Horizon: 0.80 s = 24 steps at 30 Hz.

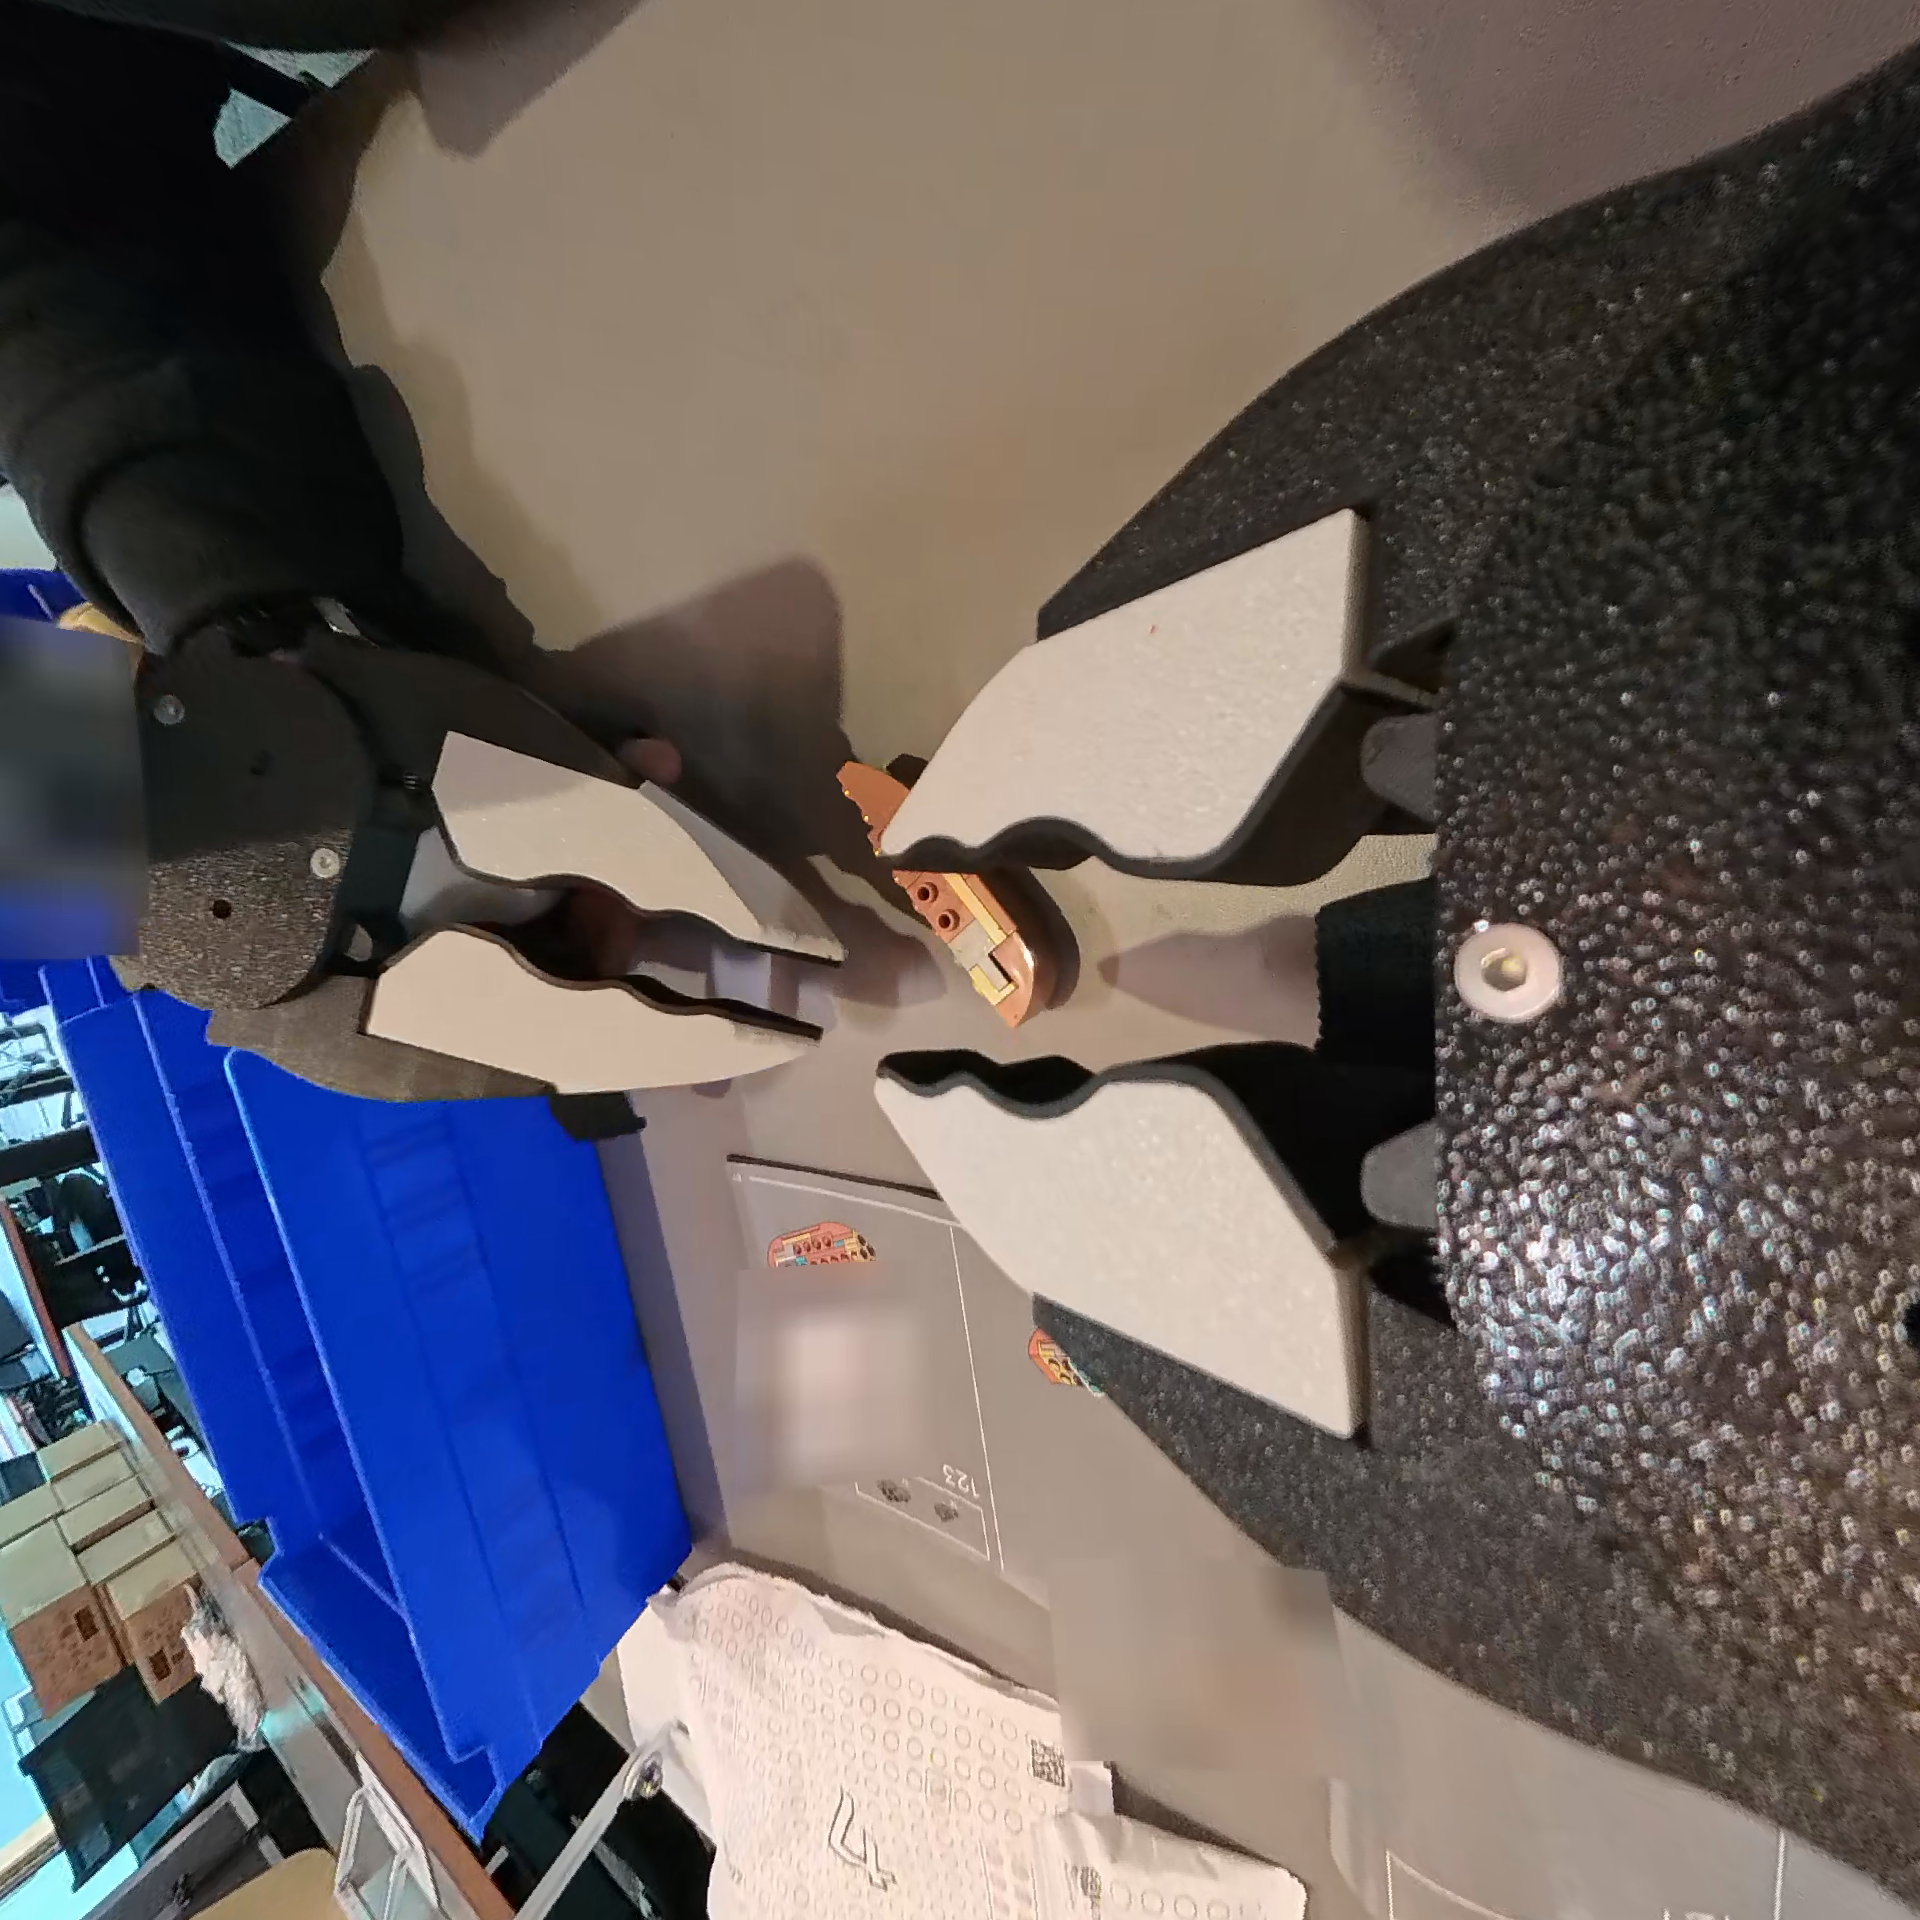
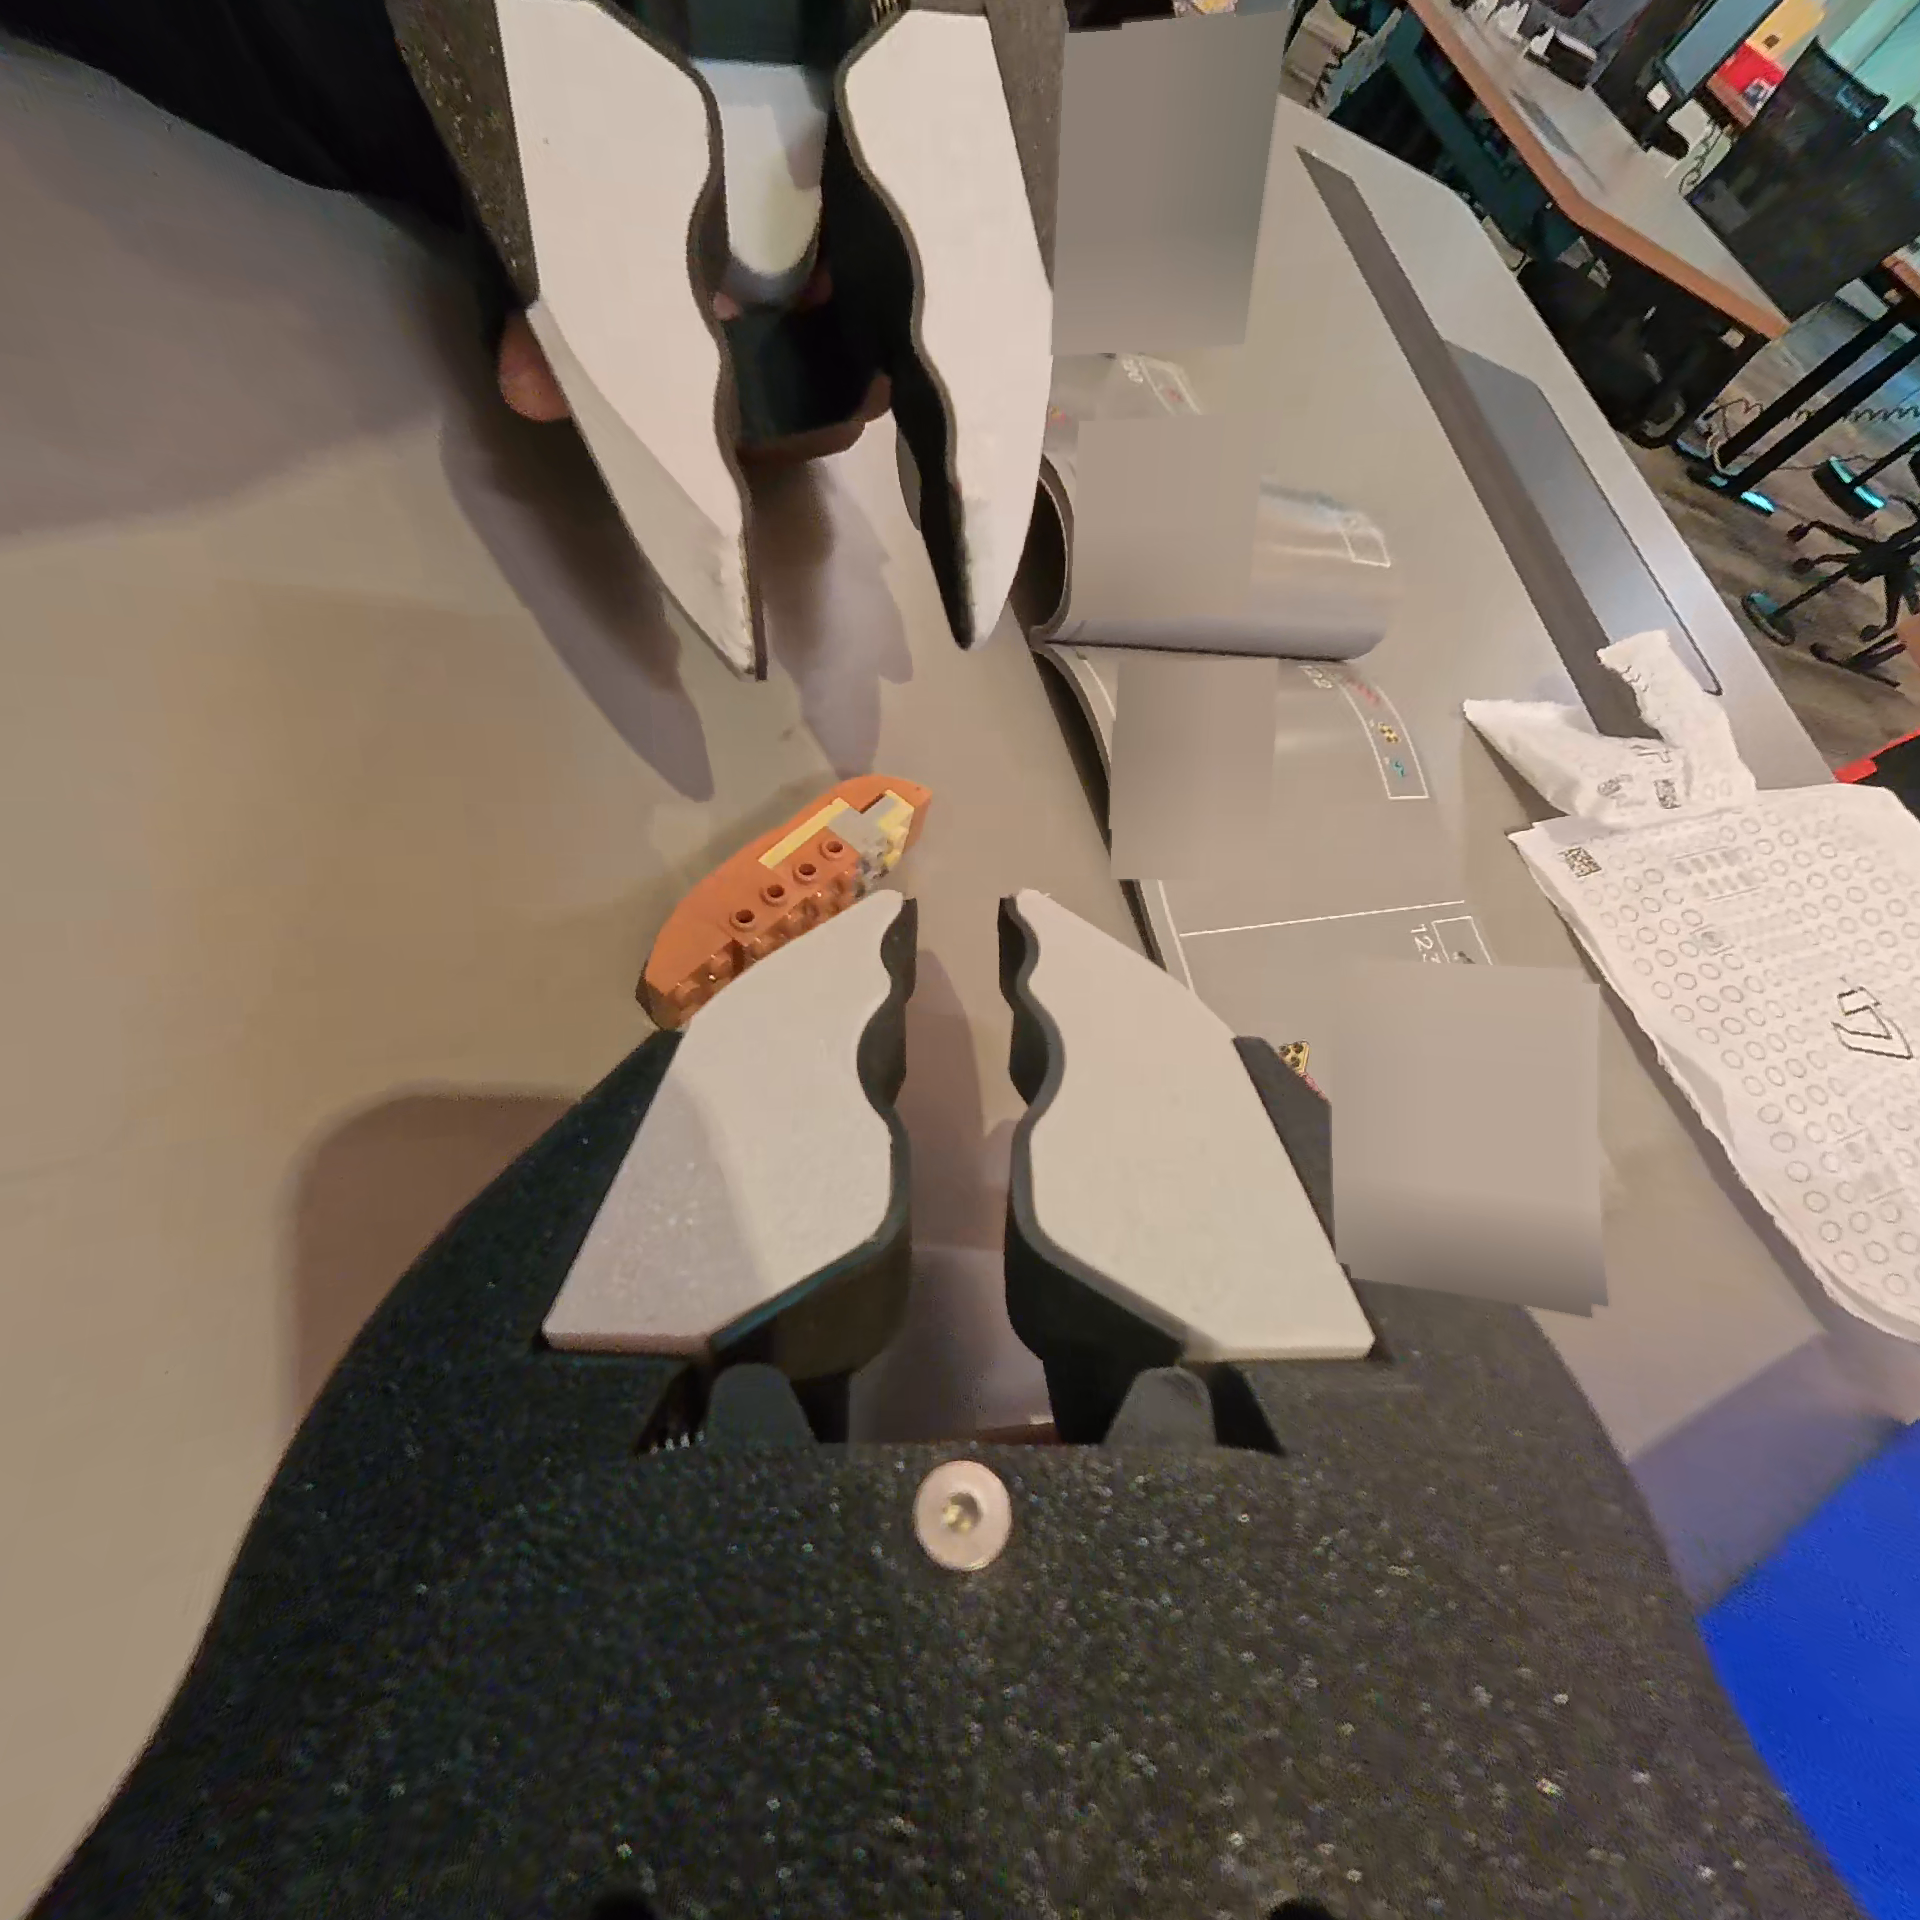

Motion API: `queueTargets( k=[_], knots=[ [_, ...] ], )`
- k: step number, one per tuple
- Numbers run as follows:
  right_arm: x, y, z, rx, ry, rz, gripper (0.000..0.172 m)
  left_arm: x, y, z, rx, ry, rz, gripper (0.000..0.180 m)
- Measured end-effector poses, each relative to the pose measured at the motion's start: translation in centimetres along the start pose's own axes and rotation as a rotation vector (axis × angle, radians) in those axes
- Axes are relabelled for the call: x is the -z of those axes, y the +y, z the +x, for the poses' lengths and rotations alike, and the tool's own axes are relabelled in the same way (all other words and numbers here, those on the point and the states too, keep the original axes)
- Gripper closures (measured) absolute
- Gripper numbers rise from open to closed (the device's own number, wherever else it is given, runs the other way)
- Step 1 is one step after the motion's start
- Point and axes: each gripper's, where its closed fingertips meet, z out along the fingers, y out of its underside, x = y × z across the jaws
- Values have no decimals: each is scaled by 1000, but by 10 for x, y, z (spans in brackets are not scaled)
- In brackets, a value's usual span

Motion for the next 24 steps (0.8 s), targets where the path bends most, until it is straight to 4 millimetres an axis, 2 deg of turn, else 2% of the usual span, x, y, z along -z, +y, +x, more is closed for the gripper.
queueTargets(
  k=[12, 16, 18, 21, 24],
  knots=[
    [-4, 3, 2, -20, -1, -27, 157, 1, 2, -3, 9, -12, -6, 149],
    [-1, -3, 0, 21, 18, 23, 154, 1, 2, -3, 4, -14, -10, 149],
    [5, -17, -5, 37, 29, 115, 153, 1, 2, -3, 5, -15, -11, 149],
    [19, -46, -24, 23, -33, 249, 152, 1, 2, -4, 17, -16, -9, 149],
    [43, -81, -42, 71, -96, 353, 151, 1, 2, -7, 27, -21, -10, 149]
  ],
)
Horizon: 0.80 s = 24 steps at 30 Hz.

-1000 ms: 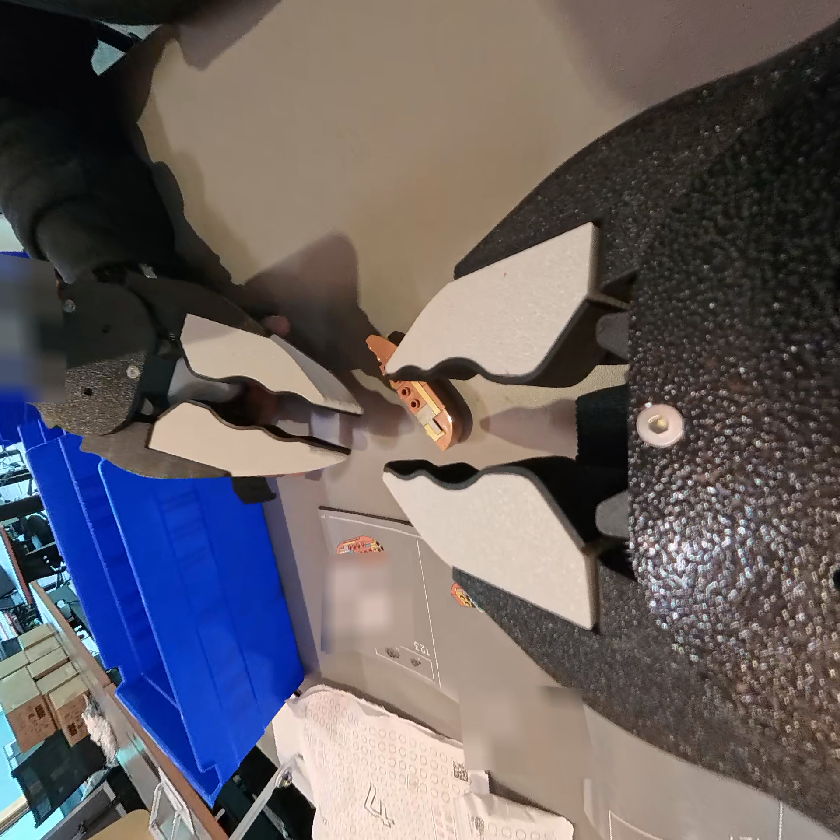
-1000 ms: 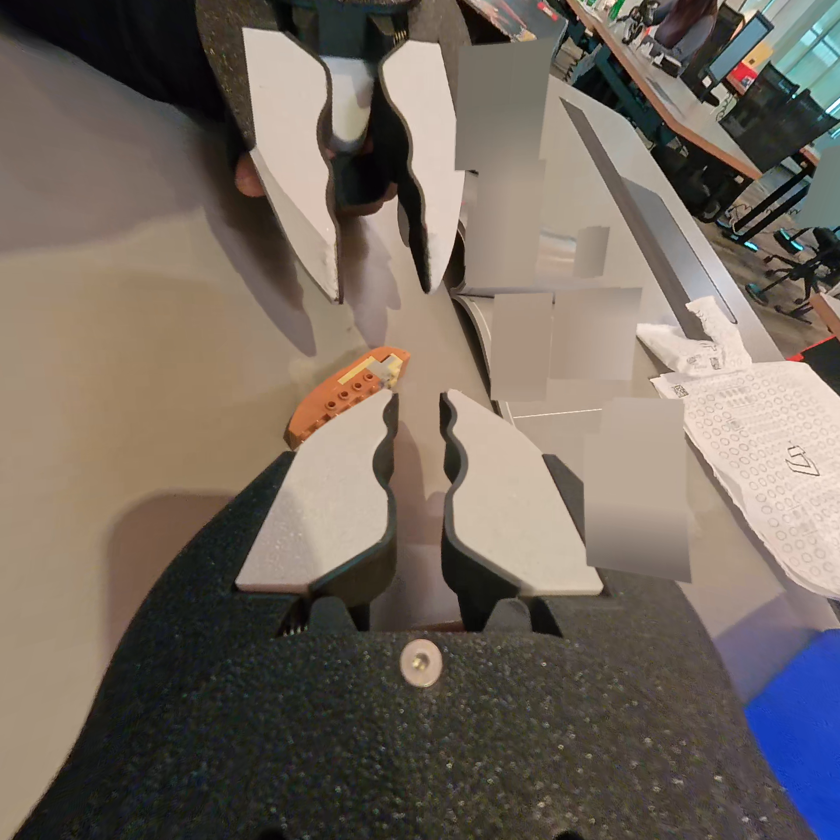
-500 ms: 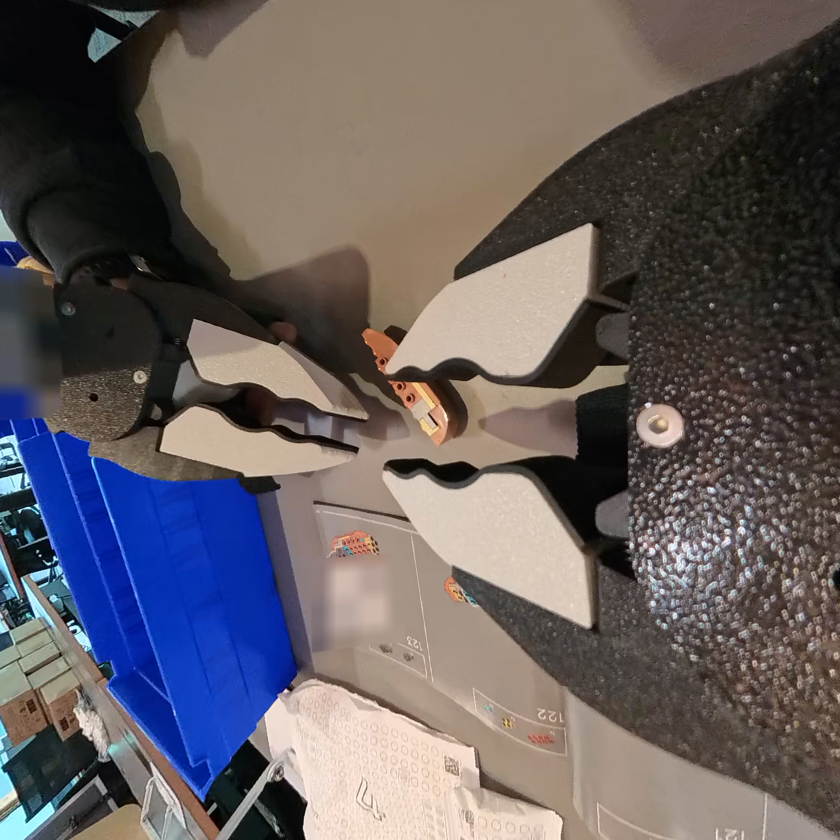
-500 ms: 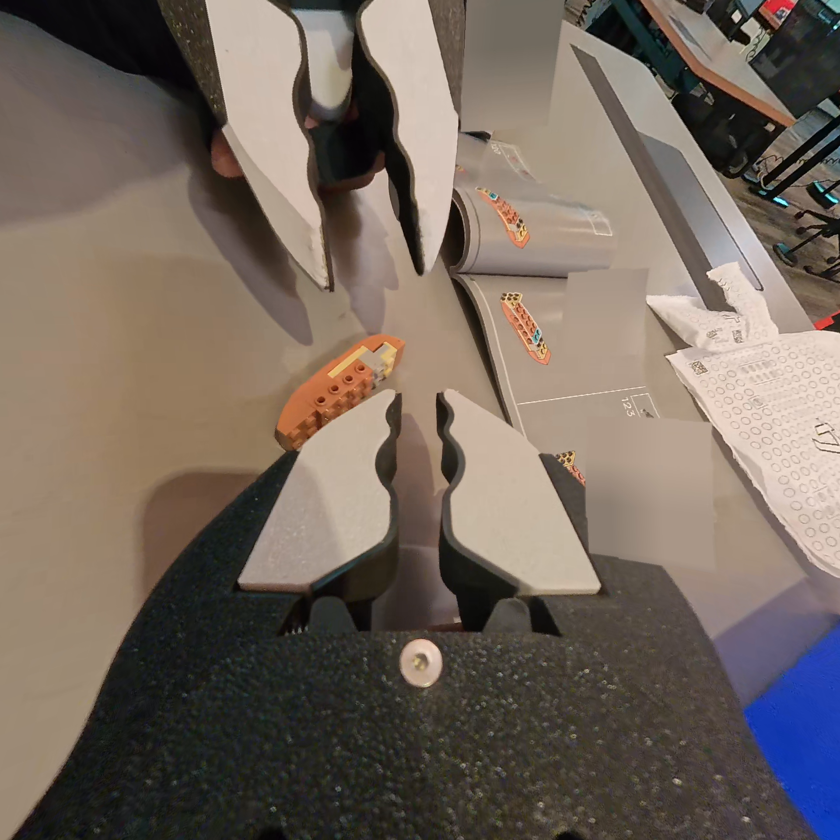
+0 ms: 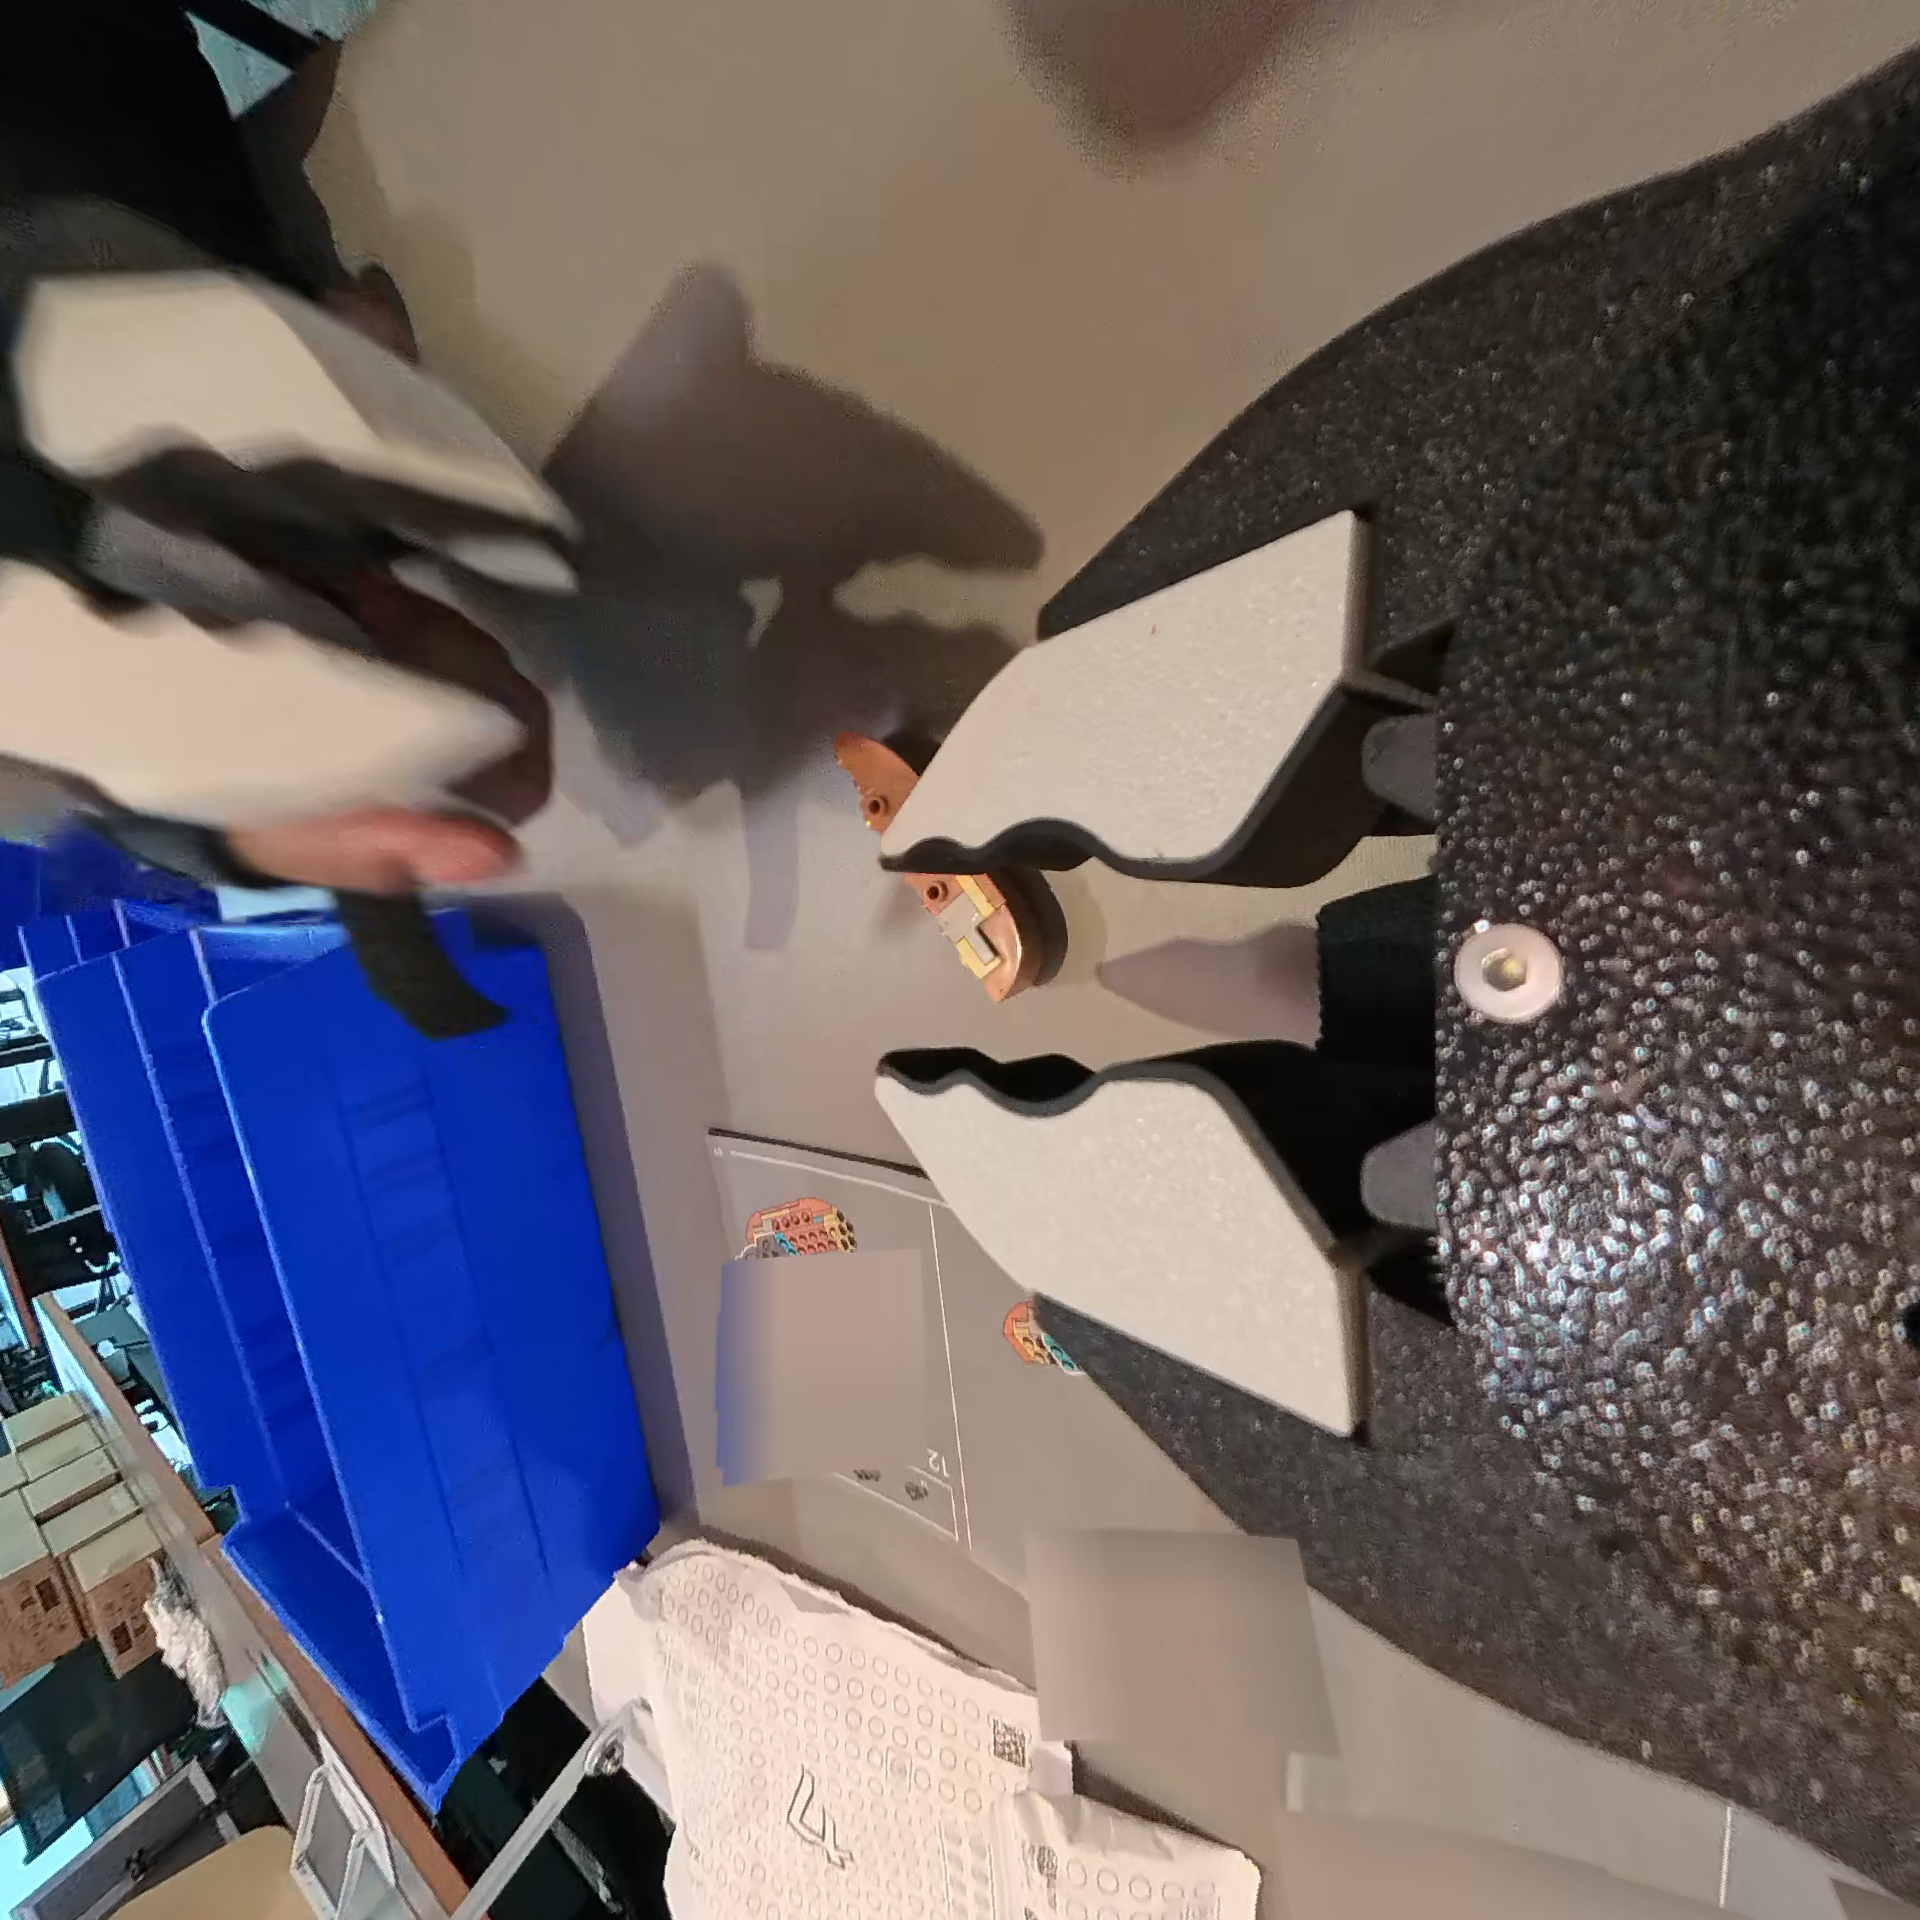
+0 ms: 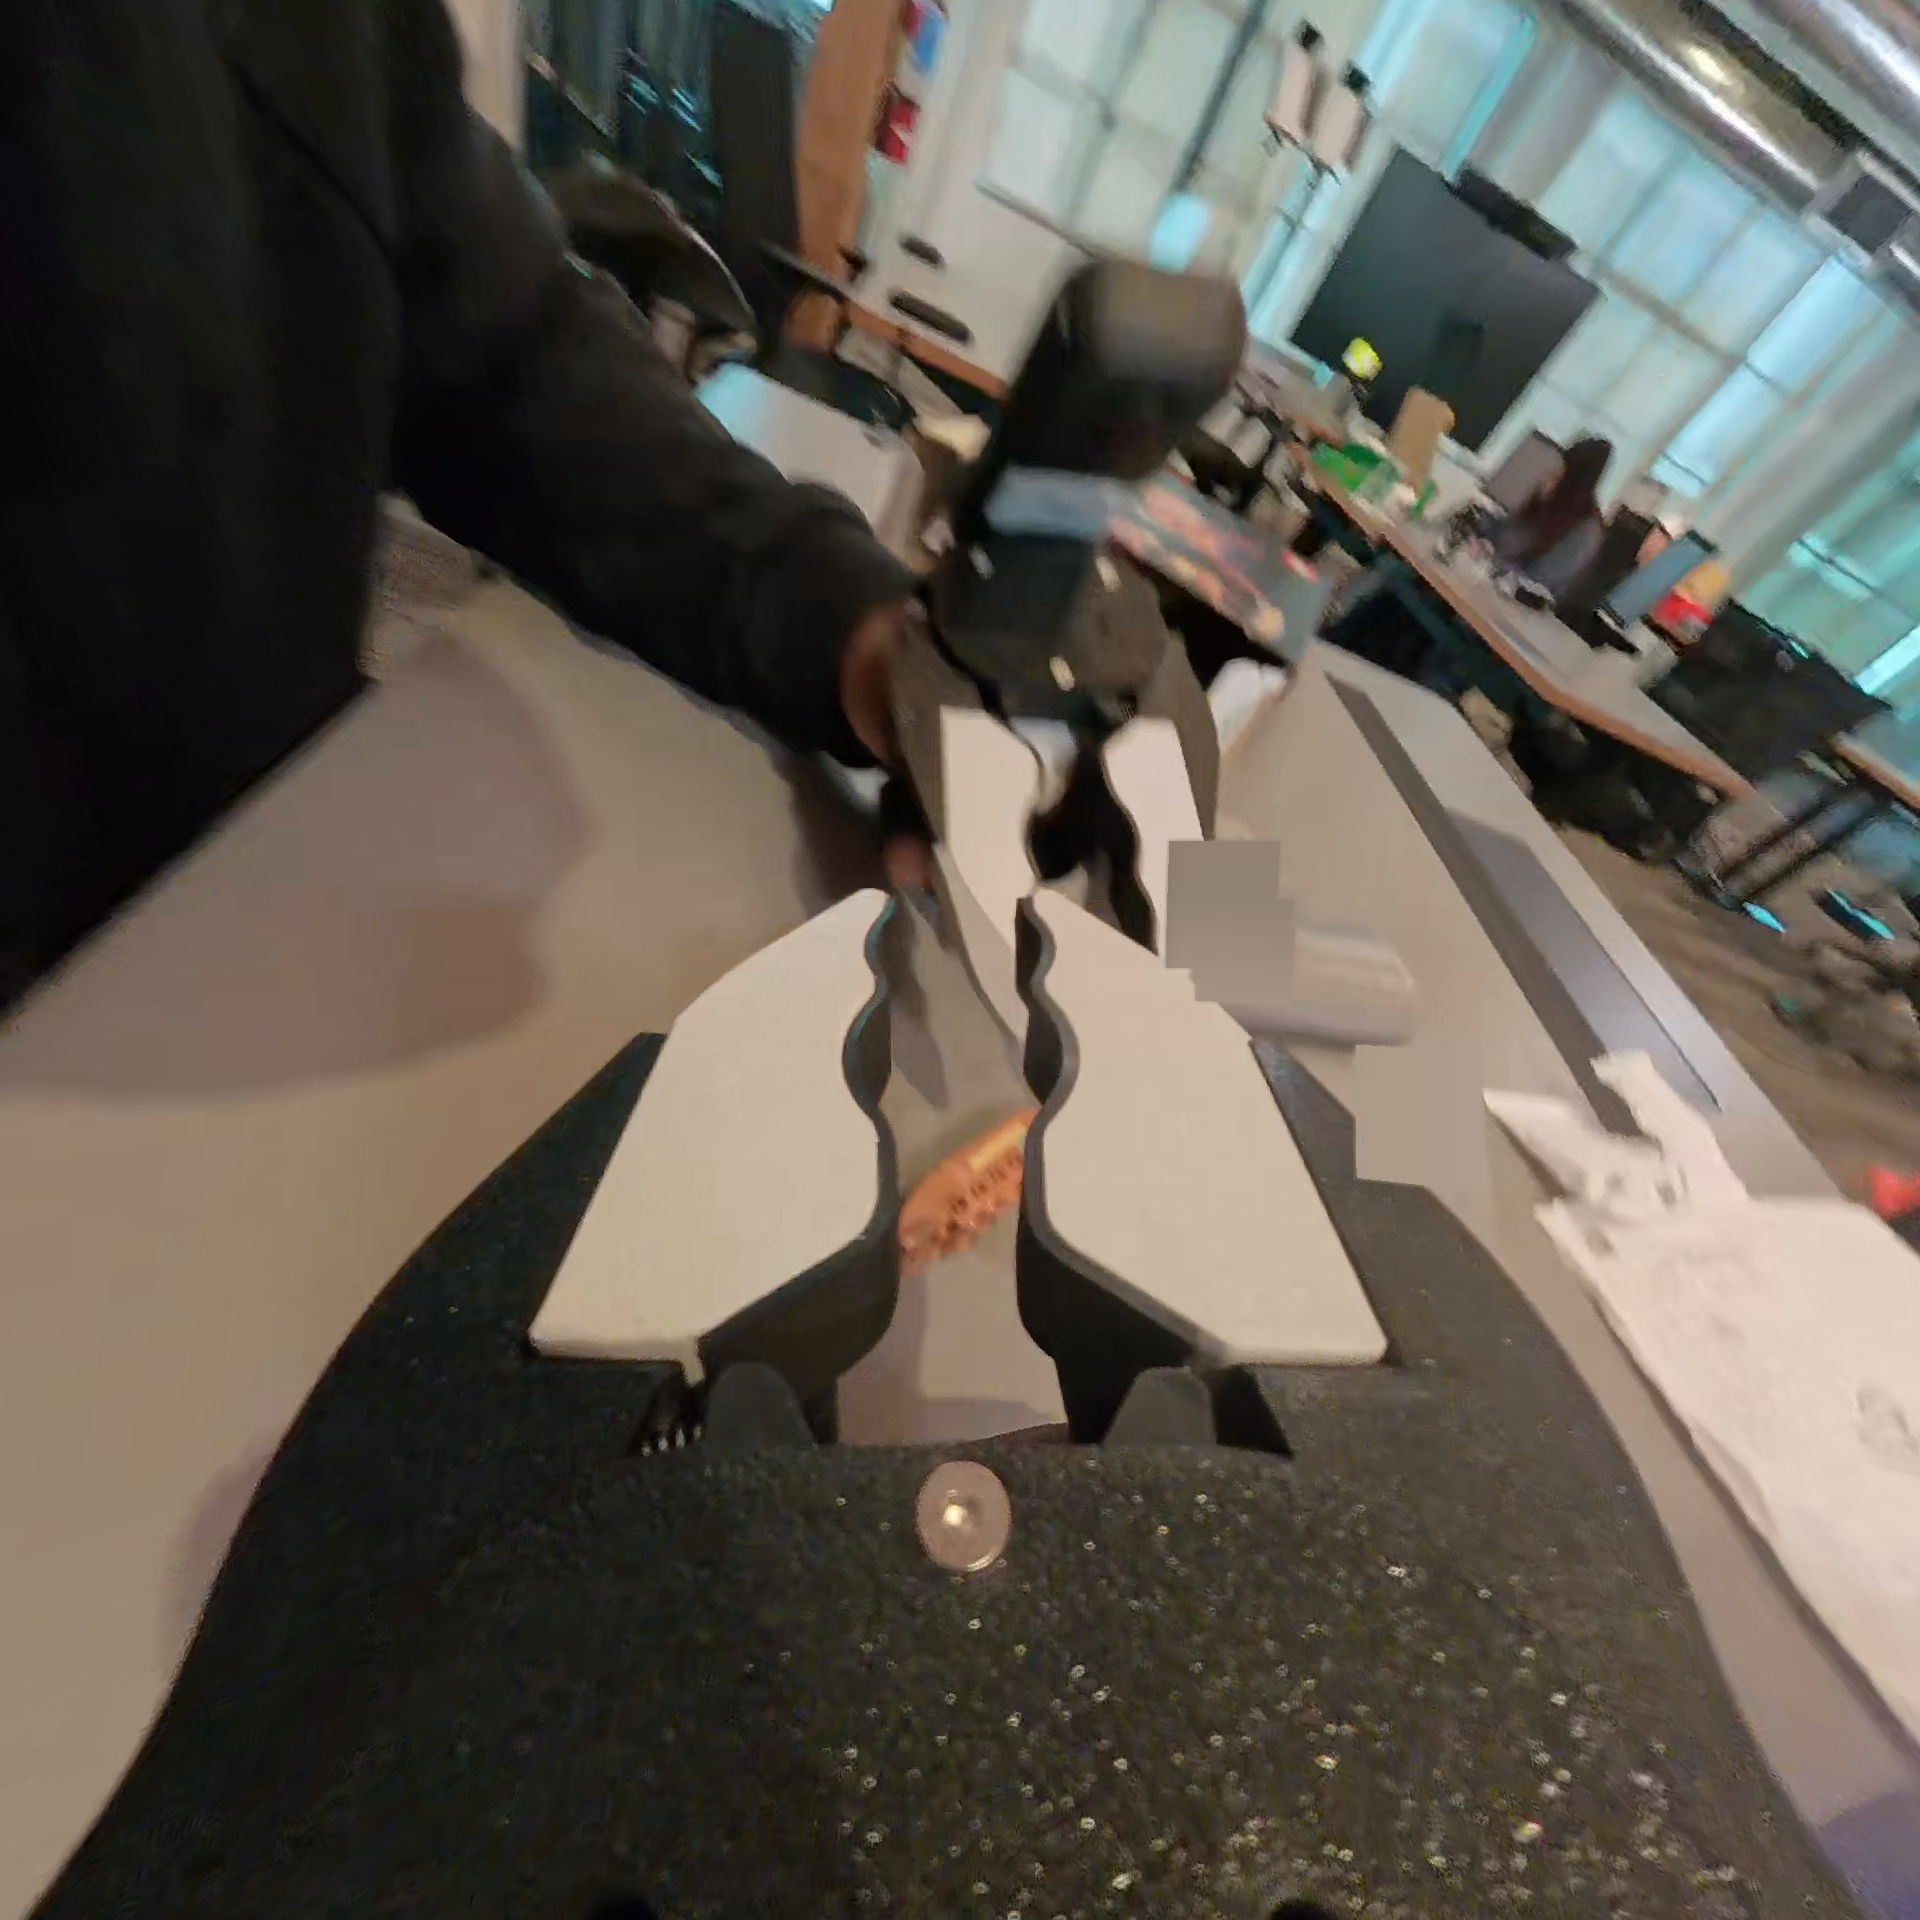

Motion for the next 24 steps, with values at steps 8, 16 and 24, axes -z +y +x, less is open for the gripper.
queueTargets(
  k=[8, 16, 24],
  knots=[
    [88, -42, 53, 23, -4, -21, 155, -1, 4, -3, -11, -17, -26, 149],
    [205, 60, 187, -42, 503, -511, 153, -5, 11, -9, -27, -28, -71, 149],
    [249, 105, 206, -121, 527, -696, 151, -6, 15, -22, 3, -46, -85, 149]
  ],
)
